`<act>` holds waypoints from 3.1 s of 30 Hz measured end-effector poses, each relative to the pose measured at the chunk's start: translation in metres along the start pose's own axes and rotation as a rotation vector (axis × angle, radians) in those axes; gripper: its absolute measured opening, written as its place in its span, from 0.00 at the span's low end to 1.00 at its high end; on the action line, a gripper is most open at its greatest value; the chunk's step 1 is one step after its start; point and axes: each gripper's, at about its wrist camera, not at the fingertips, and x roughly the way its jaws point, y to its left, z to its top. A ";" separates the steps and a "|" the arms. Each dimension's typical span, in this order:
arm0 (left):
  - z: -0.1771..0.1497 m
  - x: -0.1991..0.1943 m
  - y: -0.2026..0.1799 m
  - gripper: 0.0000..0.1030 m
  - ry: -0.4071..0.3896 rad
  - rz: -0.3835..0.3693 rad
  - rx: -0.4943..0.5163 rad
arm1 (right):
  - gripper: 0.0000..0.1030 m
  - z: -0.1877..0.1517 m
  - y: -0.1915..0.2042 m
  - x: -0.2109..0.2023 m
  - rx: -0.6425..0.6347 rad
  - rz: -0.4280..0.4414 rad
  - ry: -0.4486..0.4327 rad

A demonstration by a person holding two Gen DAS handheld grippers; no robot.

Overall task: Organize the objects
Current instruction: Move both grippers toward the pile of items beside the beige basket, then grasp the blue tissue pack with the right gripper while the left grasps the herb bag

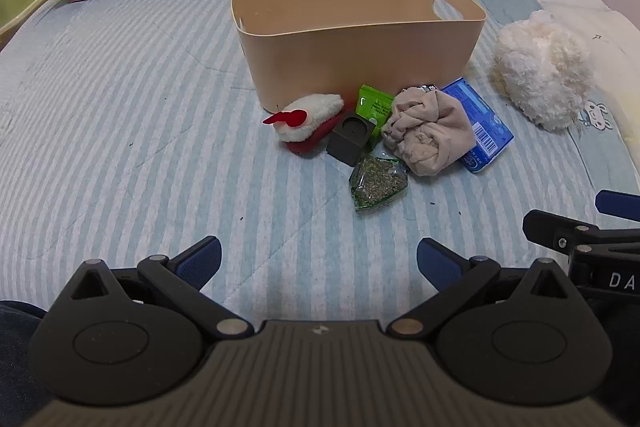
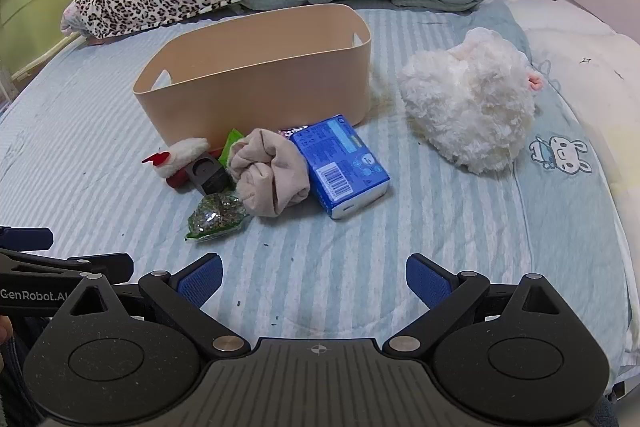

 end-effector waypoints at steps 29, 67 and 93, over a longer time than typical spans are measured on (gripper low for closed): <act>0.005 0.010 -0.003 1.00 0.012 -0.010 0.008 | 0.97 0.004 -0.004 0.007 0.000 -0.018 0.024; 0.050 0.111 -0.013 1.00 0.135 -0.020 -0.071 | 0.93 0.060 -0.039 0.105 -0.090 -0.094 0.128; 0.044 0.136 -0.018 0.49 0.146 -0.179 -0.062 | 0.61 0.046 -0.023 0.132 -0.131 -0.033 0.113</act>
